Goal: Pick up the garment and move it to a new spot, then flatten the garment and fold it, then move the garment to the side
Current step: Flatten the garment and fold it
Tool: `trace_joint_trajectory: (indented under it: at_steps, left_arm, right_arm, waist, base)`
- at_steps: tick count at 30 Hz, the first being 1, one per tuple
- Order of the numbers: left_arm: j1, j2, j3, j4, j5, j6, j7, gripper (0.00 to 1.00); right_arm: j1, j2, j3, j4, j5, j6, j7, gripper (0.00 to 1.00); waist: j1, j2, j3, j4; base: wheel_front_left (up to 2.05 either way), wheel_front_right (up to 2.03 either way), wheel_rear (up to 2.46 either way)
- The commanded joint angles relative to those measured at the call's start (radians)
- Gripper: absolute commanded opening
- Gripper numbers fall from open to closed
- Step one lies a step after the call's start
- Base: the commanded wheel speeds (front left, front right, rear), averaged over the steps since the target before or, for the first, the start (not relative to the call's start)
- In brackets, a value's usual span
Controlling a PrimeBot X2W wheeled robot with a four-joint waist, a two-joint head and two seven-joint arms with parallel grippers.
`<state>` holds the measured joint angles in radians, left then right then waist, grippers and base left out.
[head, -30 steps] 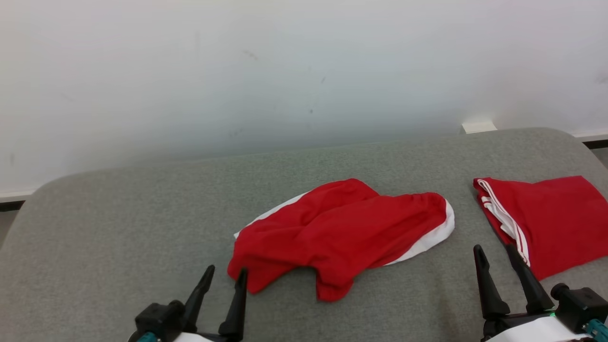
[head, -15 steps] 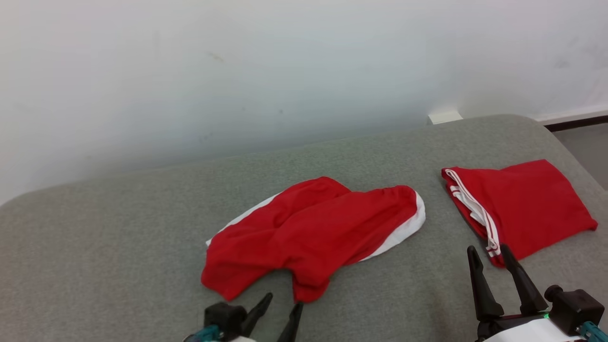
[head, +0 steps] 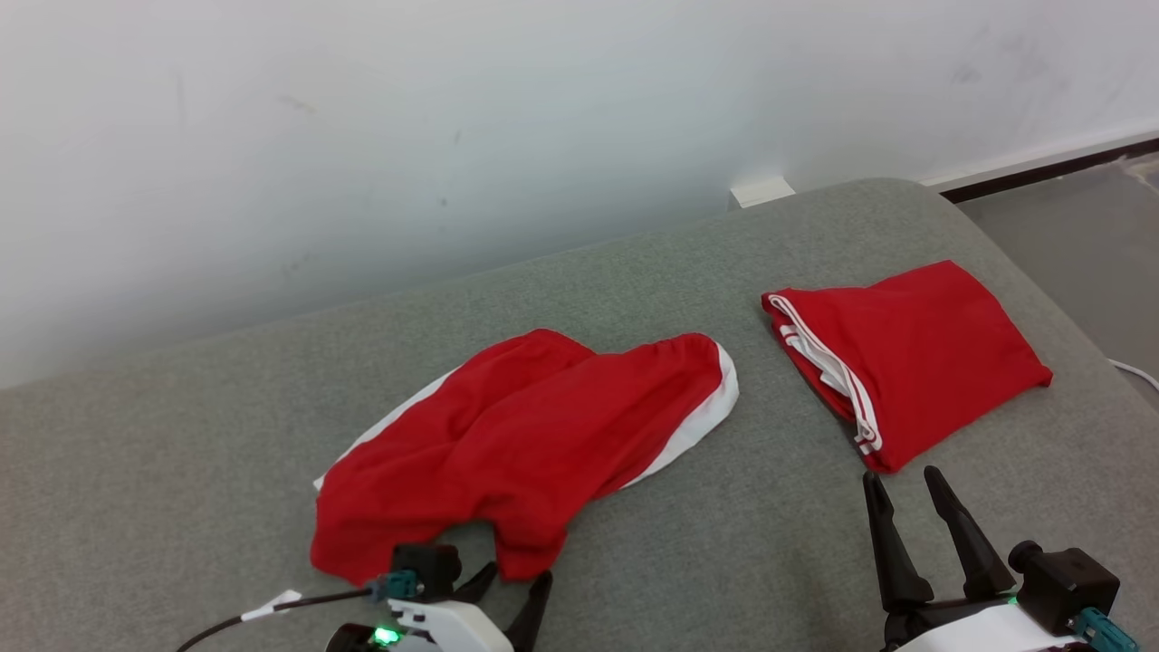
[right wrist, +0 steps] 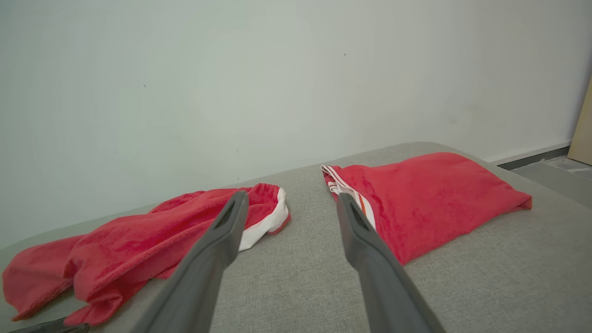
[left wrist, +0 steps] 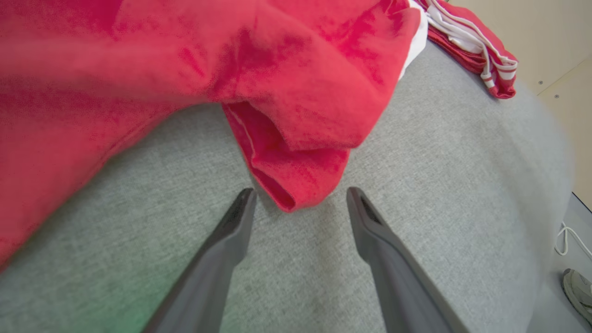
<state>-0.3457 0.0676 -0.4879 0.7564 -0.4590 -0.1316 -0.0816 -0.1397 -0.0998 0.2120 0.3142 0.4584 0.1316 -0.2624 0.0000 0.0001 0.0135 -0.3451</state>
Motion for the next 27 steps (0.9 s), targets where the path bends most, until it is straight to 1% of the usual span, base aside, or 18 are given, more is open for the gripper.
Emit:
trace_joint_trajectory:
  at_steps: [1, 3, 4, 5, 6, 7, 8, 14, 18, 20, 23, 27]
  left_arm:
    - [-0.009, 0.002, 0.0, 0.01, -0.006, 0.002, -0.006, 1.0]
    - [-0.022, 0.0, -0.005, 0.036, -0.017, 0.002, -0.014, 1.0]
    - [-0.029, -0.002, -0.01, 0.045, -0.024, 0.002, -0.019, 0.85]
    - [-0.035, -0.003, -0.018, 0.053, -0.03, 0.002, -0.026, 0.47]
    - [-0.042, -0.004, -0.028, 0.058, -0.033, 0.002, -0.034, 0.38]
    - [-0.049, -0.005, -0.037, 0.06, -0.036, 0.002, -0.045, 0.13]
    - [-0.054, -0.005, -0.048, 0.063, -0.039, 0.002, -0.052, 0.0]
    - [-0.084, -0.007, -0.112, 0.053, -0.093, 0.002, -0.088, 0.0]
    - [-0.095, 0.001, -0.149, -0.004, -0.13, 0.002, -0.112, 0.0]
    - [-0.108, 0.029, -0.172, -0.05, -0.108, 0.002, -0.129, 0.0]
    - [-0.091, 0.044, -0.171, -0.149, -0.111, 0.003, -0.15, 0.0]
    - [-0.04, 0.098, -0.154, -0.299, -0.111, 0.04, -0.131, 0.0]
  right_arm:
    - [-0.007, -0.004, -0.003, 0.003, 0.003, -0.002, -0.002, 1.0]
    - [-0.008, -0.003, -0.005, 0.003, 0.003, -0.002, -0.002, 1.0]
    - [-0.008, -0.003, -0.007, 0.003, 0.002, -0.002, -0.002, 1.0]
    - [-0.007, -0.003, -0.01, 0.003, 0.002, -0.002, -0.002, 1.0]
    - [-0.007, -0.003, -0.012, 0.004, 0.001, -0.002, -0.002, 1.0]
    - [-0.006, -0.002, -0.013, 0.005, 0.0, -0.002, -0.002, 1.0]
    - [-0.006, 0.0, -0.013, 0.004, 0.0, -0.002, -0.002, 1.0]
    - [-0.008, 0.007, -0.015, 0.005, -0.002, -0.002, -0.002, 1.0]
    - [0.005, 0.007, -0.033, 0.002, -0.008, -0.002, -0.002, 1.0]
    - [0.013, 0.003, -0.041, 0.001, -0.01, -0.002, -0.002, 1.0]
    - [0.026, -0.007, -0.057, -0.002, -0.014, -0.002, -0.002, 1.0]
    - [0.035, -0.012, -0.073, -0.004, -0.017, -0.002, -0.002, 1.0]
  waist:
    - [0.0, -0.0001, 0.003, -0.006]
    - [0.0, -0.0001, 0.005, -0.009]
    - [0.0, -0.0001, 0.005, -0.009]
    - [0.0, -0.0001, 0.005, -0.007]
    - [0.0, -0.0001, 0.005, -0.004]
    - [0.0, -0.0001, 0.005, 0.0]
    - [0.0, -0.0001, 0.004, 0.005]
    - [0.0, -0.0001, -0.002, 0.043]
    - [0.0, -0.0001, -0.009, 0.08]
    - [0.0, -0.0001, -0.014, 0.102]
    - [0.0, -0.0001, -0.02, 0.141]
    - [0.0, -0.0001, -0.027, 0.188]
  base:
    - [0.0, 0.0, 0.0]
    - [0.0, 0.0, 0.0]
    - [0.0, 0.0, 0.0]
    - [0.0, 0.0, 0.0]
    - [0.0, 0.0, 0.0]
    - [0.0, 0.0, 0.0]
    - [0.0, 0.0, 0.0]
    - [0.0, 0.0, 0.0]
    - [0.0, 0.0, 0.0]
    - [0.0, 0.0, 0.0]
    - [0.0, 0.0, 0.0]
    - [0.0, 0.0, 0.0]
